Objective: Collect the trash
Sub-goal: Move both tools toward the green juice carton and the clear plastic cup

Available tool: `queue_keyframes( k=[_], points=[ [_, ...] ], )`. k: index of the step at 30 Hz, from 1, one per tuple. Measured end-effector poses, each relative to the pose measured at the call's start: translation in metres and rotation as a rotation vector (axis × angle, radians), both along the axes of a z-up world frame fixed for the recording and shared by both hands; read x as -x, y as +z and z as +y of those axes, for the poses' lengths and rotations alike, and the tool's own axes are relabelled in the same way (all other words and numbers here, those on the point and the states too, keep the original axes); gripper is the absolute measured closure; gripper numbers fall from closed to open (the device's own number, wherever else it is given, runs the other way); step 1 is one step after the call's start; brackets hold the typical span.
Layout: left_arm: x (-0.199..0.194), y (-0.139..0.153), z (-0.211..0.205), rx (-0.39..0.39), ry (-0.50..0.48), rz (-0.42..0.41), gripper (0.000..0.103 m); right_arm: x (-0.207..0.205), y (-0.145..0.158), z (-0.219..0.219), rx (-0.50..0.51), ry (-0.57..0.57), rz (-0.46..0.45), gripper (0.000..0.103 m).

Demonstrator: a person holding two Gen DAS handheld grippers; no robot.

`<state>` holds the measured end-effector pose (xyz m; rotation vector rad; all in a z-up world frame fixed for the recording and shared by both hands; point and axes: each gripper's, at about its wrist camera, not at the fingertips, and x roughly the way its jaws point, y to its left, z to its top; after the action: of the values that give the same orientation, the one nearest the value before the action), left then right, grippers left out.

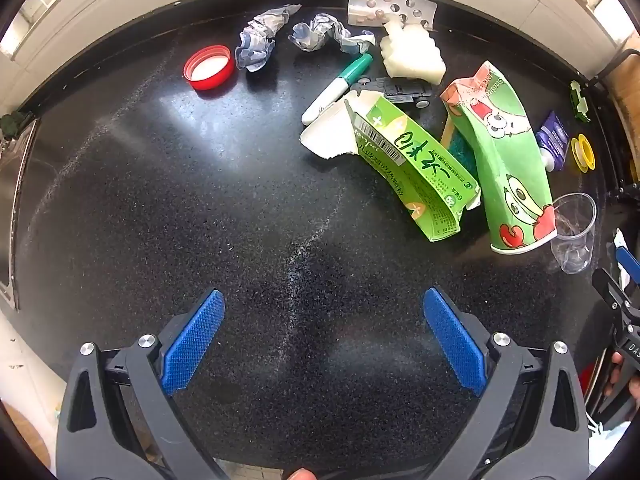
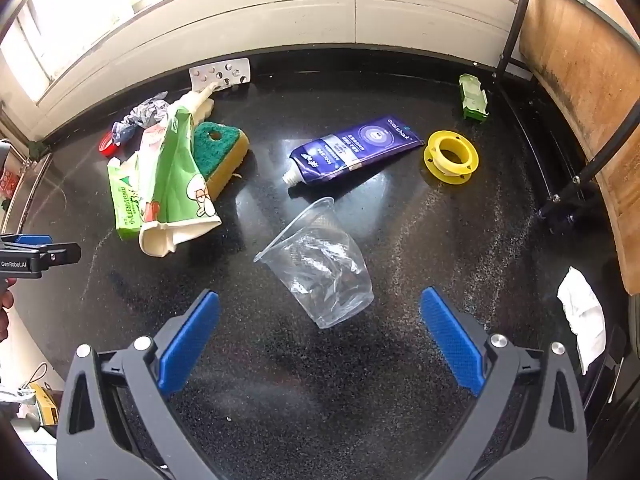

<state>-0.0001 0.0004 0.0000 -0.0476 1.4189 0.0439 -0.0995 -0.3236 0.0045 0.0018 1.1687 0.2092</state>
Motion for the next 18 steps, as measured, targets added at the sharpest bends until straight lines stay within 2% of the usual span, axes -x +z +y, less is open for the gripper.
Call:
queue_keyframes(
  k=[18],
  points=[
    [-0.0059,-0.0092,0.0036,0.013,0.017,0.025,0.006,-0.0034,-0.0086,0.0052,0.002,0.009,0.036,0.006]
  ],
)
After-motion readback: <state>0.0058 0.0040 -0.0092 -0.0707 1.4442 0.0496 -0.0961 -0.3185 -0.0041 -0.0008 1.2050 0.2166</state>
